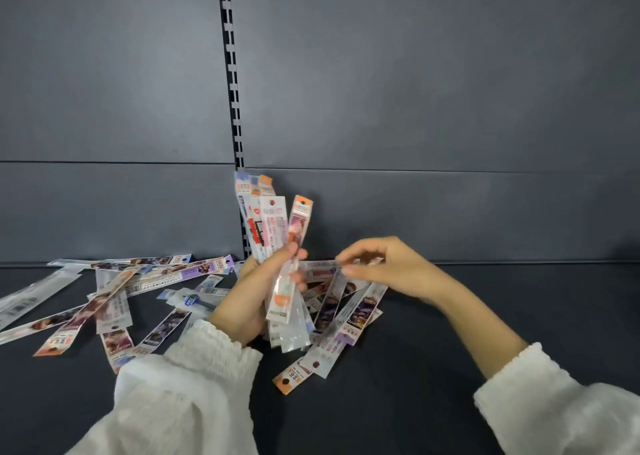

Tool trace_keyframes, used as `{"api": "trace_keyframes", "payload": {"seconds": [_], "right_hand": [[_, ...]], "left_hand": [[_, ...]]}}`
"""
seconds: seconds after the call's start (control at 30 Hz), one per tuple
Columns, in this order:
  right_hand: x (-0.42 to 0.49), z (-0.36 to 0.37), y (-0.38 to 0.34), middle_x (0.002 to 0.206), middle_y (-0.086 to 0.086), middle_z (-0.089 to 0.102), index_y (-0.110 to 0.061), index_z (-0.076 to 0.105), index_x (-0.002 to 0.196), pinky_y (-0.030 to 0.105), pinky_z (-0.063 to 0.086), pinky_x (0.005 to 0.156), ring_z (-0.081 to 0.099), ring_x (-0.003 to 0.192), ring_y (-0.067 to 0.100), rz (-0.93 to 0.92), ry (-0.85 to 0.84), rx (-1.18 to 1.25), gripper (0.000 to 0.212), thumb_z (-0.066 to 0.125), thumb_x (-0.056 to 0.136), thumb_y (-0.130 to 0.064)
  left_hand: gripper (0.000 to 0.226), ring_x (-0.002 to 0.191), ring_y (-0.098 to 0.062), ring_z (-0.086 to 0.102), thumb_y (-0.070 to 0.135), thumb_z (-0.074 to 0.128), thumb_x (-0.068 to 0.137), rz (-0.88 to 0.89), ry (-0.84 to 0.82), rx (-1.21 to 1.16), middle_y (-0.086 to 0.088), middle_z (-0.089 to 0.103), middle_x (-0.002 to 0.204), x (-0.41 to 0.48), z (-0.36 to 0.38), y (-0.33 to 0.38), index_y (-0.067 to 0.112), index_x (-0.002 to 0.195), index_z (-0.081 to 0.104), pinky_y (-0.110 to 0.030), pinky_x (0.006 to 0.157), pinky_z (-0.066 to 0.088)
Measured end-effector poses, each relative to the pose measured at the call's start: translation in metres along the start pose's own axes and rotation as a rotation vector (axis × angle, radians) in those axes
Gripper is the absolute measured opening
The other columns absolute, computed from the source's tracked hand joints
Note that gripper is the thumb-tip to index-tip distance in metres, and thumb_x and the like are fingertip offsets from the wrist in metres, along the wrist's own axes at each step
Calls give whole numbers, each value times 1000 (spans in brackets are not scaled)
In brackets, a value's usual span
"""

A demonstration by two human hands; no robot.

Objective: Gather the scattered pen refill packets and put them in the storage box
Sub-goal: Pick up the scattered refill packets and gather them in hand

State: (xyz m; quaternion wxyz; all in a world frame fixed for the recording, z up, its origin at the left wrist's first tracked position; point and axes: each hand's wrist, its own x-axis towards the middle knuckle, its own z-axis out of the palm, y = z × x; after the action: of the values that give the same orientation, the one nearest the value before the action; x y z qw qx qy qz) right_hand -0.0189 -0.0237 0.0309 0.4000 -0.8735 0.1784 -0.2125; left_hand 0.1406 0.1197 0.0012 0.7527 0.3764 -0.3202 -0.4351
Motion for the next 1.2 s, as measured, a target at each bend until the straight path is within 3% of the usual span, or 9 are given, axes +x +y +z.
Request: {"api": "trace_keyframes", "payload": {"seconds": [0.17,0.23,0.3,0.4,0.5,0.6,0.73,0.93,1.2], "right_hand": [[-8,-12,33,148,-23,35,-43,47,137,10,26,109,29,135,-7,81,-403,-281,59,71,85,-29],[-6,-5,34,154,-29,17,-50,32,142,27,7,121,6,145,-1,61,-469,-341,67,65,88,-29],[-4,3,29,154,-33,7,-55,25,143,38,-10,118,-11,145,2,27,-544,-451,68,58,91,-24],[-1,11,25,156,-27,15,-51,29,143,47,-18,116,-12,146,2,-12,-589,-556,61,52,93,-23],[-3,12,25,146,-28,35,-47,36,142,43,-20,115,11,143,-2,-64,-481,-607,55,56,93,-33],[-6,7,22,111,-34,43,-39,51,135,32,-1,116,28,117,-7,-48,-401,-606,46,62,90,-36],[-5,7,20,113,-10,60,-26,67,115,31,39,102,48,109,8,-33,-305,-563,32,71,84,-30],[-3,-3,31,102,-8,61,-25,72,92,28,48,91,59,98,10,66,-50,-352,17,78,77,-21],[2,-3,30,87,-3,75,-18,70,85,25,55,71,70,80,12,135,256,80,11,76,79,-12]], "left_hand": [[21,42,-5,39,18,59,82,78,63,-73,3,48,69,8,-17,6,21,100,48,-19,45,41],[17,42,-5,39,18,59,83,74,73,-78,3,47,69,8,-17,4,21,96,48,-19,45,41],[17,42,-5,39,21,61,82,61,79,-58,3,49,69,7,-15,3,20,94,49,-19,45,41],[15,42,-5,39,21,60,83,40,40,-63,4,48,68,6,-12,2,22,94,49,-19,44,41],[18,43,-5,39,22,61,82,38,30,-81,4,48,67,5,-11,2,22,96,50,-18,45,40],[17,43,-4,38,22,61,82,58,37,-110,6,48,66,5,-11,5,23,96,50,-17,45,40],[17,44,-3,38,22,62,81,111,82,-204,8,48,65,8,-19,12,26,93,51,-17,46,39],[15,42,-3,38,19,65,82,130,97,-227,9,47,61,9,-25,14,24,86,51,-17,45,39],[28,43,-5,40,13,66,82,92,59,-79,5,44,65,4,-12,9,17,109,58,-19,44,42]]}}
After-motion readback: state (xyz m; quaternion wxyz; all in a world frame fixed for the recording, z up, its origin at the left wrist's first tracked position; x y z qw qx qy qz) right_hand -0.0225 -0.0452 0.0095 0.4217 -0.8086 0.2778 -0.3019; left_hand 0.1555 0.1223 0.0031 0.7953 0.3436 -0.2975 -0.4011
